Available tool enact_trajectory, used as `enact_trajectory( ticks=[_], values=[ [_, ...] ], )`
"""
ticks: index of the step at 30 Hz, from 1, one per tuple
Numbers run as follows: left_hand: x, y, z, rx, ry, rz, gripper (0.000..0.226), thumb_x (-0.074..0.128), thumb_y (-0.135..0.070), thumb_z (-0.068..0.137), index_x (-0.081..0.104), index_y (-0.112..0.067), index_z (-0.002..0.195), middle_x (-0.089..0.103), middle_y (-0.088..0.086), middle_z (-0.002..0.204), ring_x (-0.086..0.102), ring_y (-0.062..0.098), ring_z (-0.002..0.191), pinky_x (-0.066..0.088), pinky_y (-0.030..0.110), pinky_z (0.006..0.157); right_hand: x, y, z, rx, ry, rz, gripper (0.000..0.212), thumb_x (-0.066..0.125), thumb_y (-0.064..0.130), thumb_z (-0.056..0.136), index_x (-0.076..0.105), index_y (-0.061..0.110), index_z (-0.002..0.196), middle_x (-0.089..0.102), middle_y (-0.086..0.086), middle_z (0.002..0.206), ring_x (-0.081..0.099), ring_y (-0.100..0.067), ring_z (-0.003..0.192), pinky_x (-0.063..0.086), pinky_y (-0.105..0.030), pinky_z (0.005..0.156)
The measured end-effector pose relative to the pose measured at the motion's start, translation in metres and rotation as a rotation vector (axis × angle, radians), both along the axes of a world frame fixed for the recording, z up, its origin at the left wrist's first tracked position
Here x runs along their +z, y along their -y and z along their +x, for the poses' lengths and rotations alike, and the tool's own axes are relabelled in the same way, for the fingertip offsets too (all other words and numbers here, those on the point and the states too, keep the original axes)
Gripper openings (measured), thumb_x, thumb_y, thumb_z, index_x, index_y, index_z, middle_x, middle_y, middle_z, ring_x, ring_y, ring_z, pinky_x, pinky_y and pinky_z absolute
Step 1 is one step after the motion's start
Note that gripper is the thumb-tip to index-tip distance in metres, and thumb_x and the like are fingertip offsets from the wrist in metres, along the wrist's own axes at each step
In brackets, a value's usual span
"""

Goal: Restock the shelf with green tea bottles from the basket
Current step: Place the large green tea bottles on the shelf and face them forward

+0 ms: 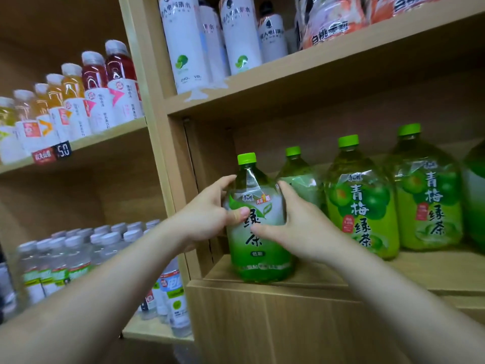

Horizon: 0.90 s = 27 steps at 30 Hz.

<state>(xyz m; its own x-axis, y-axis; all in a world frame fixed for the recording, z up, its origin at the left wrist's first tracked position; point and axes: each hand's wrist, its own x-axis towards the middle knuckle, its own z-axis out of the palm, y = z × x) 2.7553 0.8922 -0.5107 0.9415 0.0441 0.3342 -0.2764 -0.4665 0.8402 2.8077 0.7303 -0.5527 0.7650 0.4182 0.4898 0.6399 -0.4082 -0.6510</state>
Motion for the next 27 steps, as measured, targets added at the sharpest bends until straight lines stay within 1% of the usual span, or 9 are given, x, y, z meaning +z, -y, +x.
enact_trajectory(
  ticks=[4, 6, 9, 12, 15, 17, 21, 25, 27],
  values=[
    [-0.007, -0.002, 0.012, 0.044, 0.066, 0.097, 0.069, 0.059, 0.0, 0.089, 0.024, -0.016, 0.147, 0.061, -0.009, 0.11, 0.062, 0.006, 0.102, 0.05, 0.031, 0.094, 0.036, 0.016, 0.003, -0.212, 0.305, 0.072, 0.062, 0.062, 0.034, 0.083, 0.04, 0.025, 0.14, 0.058, -0.007, 0.13, 0.061, -0.022, 0.102, 0.046, -0.032, 0.088],
    [-0.01, -0.007, 0.02, 0.096, 0.078, 0.171, 0.073, 0.061, -0.006, 0.089, 0.02, -0.019, 0.148, 0.061, -0.005, 0.117, 0.061, 0.011, 0.107, 0.047, 0.038, 0.1, 0.056, 0.015, 0.018, -0.325, 0.395, -0.058, 0.064, 0.058, 0.031, 0.083, 0.033, 0.027, 0.142, 0.052, -0.016, 0.13, 0.052, -0.035, 0.114, 0.041, -0.038, 0.093],
    [-0.011, -0.012, 0.028, 0.184, 0.115, 0.309, 0.08, 0.065, -0.019, 0.088, 0.014, -0.026, 0.149, 0.057, 0.004, 0.13, 0.056, 0.022, 0.118, 0.043, 0.045, 0.105, 0.077, 0.002, 0.047, -0.412, 0.185, -0.383, 0.087, 0.063, 0.043, 0.084, 0.009, 0.034, 0.151, 0.03, -0.025, 0.147, 0.035, -0.043, 0.133, 0.034, -0.044, 0.107],
    [-0.017, -0.008, 0.024, 0.354, 0.263, 0.711, 0.096, 0.07, -0.04, 0.081, 0.0, -0.043, 0.146, 0.044, 0.008, 0.14, 0.046, 0.026, 0.127, 0.044, 0.044, 0.101, 0.082, -0.012, 0.064, -0.441, 0.113, -0.623, 0.098, 0.07, 0.048, 0.078, 0.006, 0.036, 0.151, 0.036, -0.018, 0.149, 0.039, -0.041, 0.132, 0.039, -0.045, 0.105],
    [-0.025, 0.001, 0.017, 0.467, 0.284, 1.167, 0.108, 0.068, -0.063, 0.069, -0.013, -0.053, 0.14, 0.008, 0.007, 0.156, 0.021, 0.027, 0.142, 0.043, 0.043, 0.1, 0.082, -0.015, 0.064, -0.525, 0.193, -0.749, 0.085, 0.074, 0.05, 0.071, 0.032, 0.035, 0.143, 0.047, -0.011, 0.141, 0.039, -0.041, 0.129, 0.036, -0.047, 0.102],
    [-0.028, 0.002, 0.021, 0.531, 0.277, 1.256, 0.113, 0.068, -0.065, 0.067, -0.015, -0.047, 0.142, 0.003, 0.009, 0.157, 0.02, 0.029, 0.141, 0.043, 0.04, 0.1, 0.081, -0.018, 0.06, -0.54, 0.254, -0.754, 0.076, 0.072, 0.052, 0.071, 0.039, 0.033, 0.137, 0.053, -0.008, 0.133, 0.047, -0.036, 0.122, 0.04, -0.044, 0.095],
    [-0.024, -0.008, 0.046, 0.594, 0.213, 1.248, 0.118, 0.075, -0.059, 0.065, -0.008, -0.038, 0.146, 0.013, 0.022, 0.155, 0.035, 0.036, 0.135, 0.044, 0.042, 0.099, 0.07, -0.019, 0.054, -0.478, 0.271, -0.657, 0.075, 0.069, 0.048, 0.078, 0.027, 0.037, 0.139, 0.046, -0.015, 0.13, 0.053, -0.038, 0.112, 0.044, -0.04, 0.077],
    [-0.02, -0.018, 0.076, 0.663, 0.165, 1.405, 0.118, 0.071, -0.062, 0.067, -0.009, -0.031, 0.148, 0.015, 0.026, 0.155, 0.033, 0.038, 0.138, 0.027, 0.048, 0.11, 0.059, -0.015, 0.054, -0.561, 0.452, -0.672, 0.072, 0.068, 0.05, 0.079, 0.026, 0.036, 0.136, 0.031, -0.021, 0.138, 0.036, -0.039, 0.126, 0.038, -0.047, 0.095],
    [-0.017, -0.022, 0.089, 0.671, 0.145, 1.46, 0.118, 0.07, -0.063, 0.068, -0.01, -0.03, 0.148, 0.014, 0.025, 0.156, 0.03, 0.036, 0.14, 0.02, 0.051, 0.111, 0.056, -0.01, 0.055, -0.568, 0.456, -0.65, 0.074, 0.069, 0.048, 0.079, 0.025, 0.035, 0.137, 0.026, -0.022, 0.143, 0.03, -0.04, 0.13, 0.038, -0.049, 0.097]
  ],
)
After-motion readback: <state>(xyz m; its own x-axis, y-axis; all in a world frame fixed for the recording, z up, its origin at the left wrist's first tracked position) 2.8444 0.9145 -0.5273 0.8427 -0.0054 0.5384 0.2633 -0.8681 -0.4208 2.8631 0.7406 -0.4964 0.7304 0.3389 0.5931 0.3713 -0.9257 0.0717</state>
